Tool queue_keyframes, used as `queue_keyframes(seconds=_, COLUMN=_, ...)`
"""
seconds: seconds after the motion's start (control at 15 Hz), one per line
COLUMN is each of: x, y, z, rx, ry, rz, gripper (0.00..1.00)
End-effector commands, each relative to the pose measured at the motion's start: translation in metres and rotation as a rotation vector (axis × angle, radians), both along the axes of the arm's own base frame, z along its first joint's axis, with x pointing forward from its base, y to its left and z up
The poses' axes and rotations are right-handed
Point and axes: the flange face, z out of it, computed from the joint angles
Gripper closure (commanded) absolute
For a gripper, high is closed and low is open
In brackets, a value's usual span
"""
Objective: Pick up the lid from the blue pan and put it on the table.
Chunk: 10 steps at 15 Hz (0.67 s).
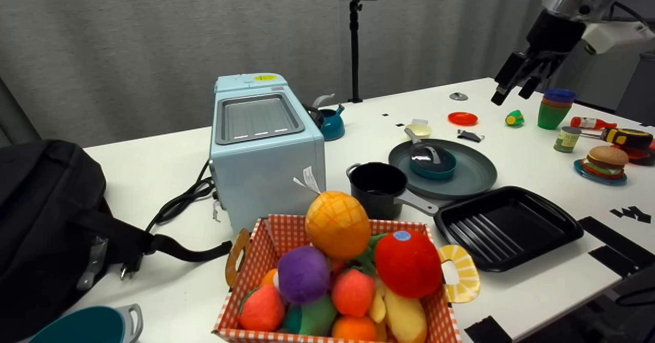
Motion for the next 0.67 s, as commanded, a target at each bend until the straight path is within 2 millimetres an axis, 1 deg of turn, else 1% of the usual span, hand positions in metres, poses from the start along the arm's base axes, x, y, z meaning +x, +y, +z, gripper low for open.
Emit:
queue_keyframes(seconds=0.0, x=0.026, y=-0.001, z=-0.028, rx=0.026, ry=-0.052, rz=-0.104, gripper=0.0)
queue_keyframes(seconds=0.33, x=0.049, y=0.016, z=-0.069, rx=0.054, ry=-0.082, rz=-0.184, gripper=0.0)
queue_keyframes(seconds=0.6, x=0.068, y=0.03, z=-0.088, rx=0.078, ry=-0.107, rz=-0.21, gripper=0.0)
